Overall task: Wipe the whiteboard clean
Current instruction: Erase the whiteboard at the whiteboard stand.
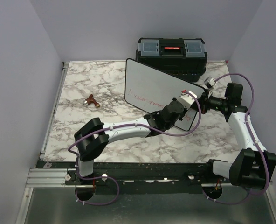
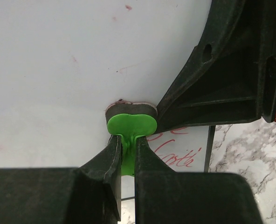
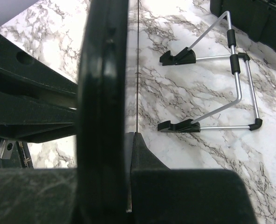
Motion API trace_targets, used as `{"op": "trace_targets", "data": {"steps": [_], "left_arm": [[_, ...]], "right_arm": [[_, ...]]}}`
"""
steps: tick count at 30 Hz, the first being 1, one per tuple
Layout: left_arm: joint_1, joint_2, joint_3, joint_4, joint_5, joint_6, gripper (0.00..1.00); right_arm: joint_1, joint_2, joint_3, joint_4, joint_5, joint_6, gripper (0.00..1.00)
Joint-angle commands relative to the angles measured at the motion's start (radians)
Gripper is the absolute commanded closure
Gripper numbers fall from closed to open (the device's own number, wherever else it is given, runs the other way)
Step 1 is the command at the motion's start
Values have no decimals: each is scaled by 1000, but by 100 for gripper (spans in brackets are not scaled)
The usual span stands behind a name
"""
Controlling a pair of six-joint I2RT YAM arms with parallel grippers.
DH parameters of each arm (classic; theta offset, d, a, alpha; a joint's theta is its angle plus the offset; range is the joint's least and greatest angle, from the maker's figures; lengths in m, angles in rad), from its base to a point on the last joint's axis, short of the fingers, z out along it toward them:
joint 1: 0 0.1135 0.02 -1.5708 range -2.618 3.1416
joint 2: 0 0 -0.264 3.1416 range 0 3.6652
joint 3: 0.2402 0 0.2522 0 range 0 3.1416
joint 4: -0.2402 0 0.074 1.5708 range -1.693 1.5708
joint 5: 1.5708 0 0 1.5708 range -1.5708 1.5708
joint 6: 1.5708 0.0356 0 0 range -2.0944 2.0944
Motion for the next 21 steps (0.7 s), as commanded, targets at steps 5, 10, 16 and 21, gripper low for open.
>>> {"op": "trace_targets", "data": {"steps": [5,10,16,21], "left_arm": [[-5,54,-42,-150,-28,-37,100],[-5,56,-59,-160,-14,-74,100],[-5,25,-124,-161,9,-130,100],[11,-21,-182,-150,34,-183,100]], "right_arm": [[43,-16,-6,-61,-159,13,99],[44,-19,-7,-58,-158,16,99],[44,-20,-7,-52,-159,23,99],[44,-22,-8,-46,-158,29,99]]}}
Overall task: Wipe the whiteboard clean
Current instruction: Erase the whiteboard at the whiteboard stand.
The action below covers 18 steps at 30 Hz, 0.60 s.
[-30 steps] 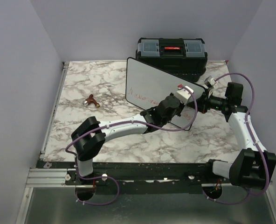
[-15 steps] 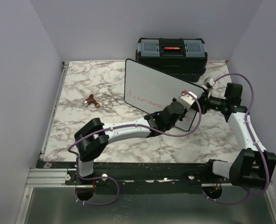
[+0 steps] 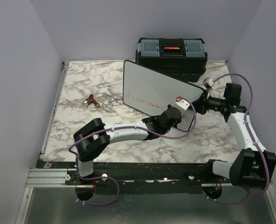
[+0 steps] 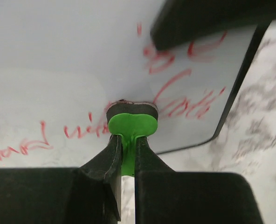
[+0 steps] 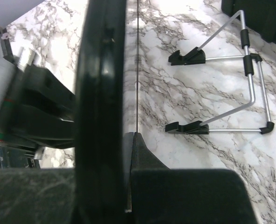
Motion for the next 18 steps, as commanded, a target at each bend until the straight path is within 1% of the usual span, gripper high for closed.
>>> {"op": "trace_targets", "data": {"steps": [1,5,9,12,18], "left_arm": [[20,-18,-79,-96,54,-75,100],[38,-82,-126,-66,79,-94,100],[68,-196,-158,-41,125,-99,100],[108,-309,-193,-21,179,-116,100],[211,-506,-297,-3,268,-159,100]], "right_arm": [[29,-22,-3,-41,-145,30,99],[28,-24,-6,-26,-140,44,99],[28,-26,-21,22,-137,93,99],[29,-22,-19,53,-127,133,99],[29,26,48,43,-97,170,99]]}}
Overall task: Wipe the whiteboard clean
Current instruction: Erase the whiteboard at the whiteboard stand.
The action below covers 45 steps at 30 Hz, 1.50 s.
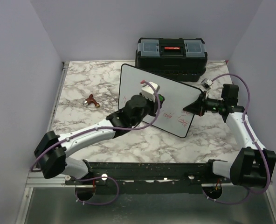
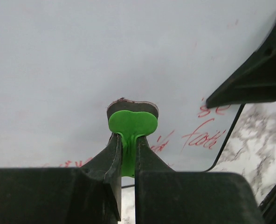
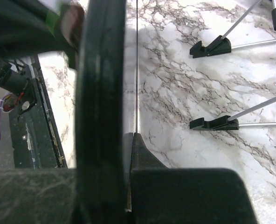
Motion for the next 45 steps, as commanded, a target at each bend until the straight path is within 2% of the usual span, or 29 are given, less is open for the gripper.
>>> {"op": "trace_targets", "data": {"steps": [1,6,10,17,21,26,29,33,45], "left_arm": [[77,-142,-91,33,112,-54,100],[145,-273,-205,35,163,-93,100],[195,-384,-270,23,184,-114,100],[275,-587,-311,-61,194,-108,100],[306,-672,-331,-96,194,-108,100],[329,-708,-347,-118,218,-119,100],[333,-715,-366,-114,228,-131,100],[336,-719,-392,-102,238,-147,100],[342,-722,-429,-80,265,-177,100]], "right_arm": [[7,38,81,48,-61,63,99],[7,142,159,13,-24,87,100],[6,221,283,3,-64,97,99],[24,326,606,-77,-111,106,99],[43,385,719,-128,-126,103,100],[54,443,821,-224,-40,30,99],[54,437,806,-209,59,15,99],[45,369,682,-45,146,85,99],[-50,346,579,-3,61,90,99]]}}
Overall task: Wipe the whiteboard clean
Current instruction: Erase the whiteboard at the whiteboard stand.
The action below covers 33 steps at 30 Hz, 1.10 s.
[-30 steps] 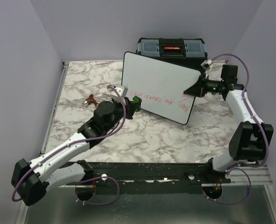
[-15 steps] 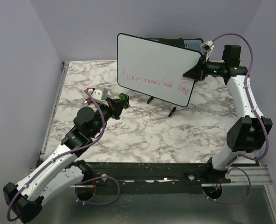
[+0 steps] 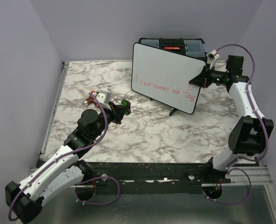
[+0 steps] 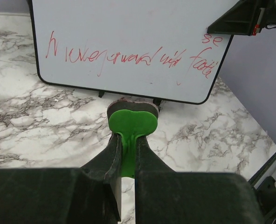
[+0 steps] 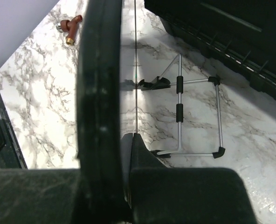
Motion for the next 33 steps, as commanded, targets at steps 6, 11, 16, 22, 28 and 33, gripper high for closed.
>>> {"op": "trace_targets", "data": {"steps": [6,11,16,22,28,33], "left_arm": [[8,-5,-19,30,39,-37,100],[8,-7,-22,29,39,-42,100],[7,-11,-30,30,39,-42,100],[9,-12,-30,27,39,-37,100],[11,-10,-32,33,65,-42,100],[11,-1,-32,37,71,-43,100]], "right_arm": [[-31,-114,-11,312,-123,203,99],[-33,-167,-20,394,-36,278,99],[-67,-177,-67,274,-4,122,99],[-97,-216,-190,200,-1,3,99],[-135,-268,-310,198,48,-88,99],[-173,-258,-333,181,-98,-79,99]]}}
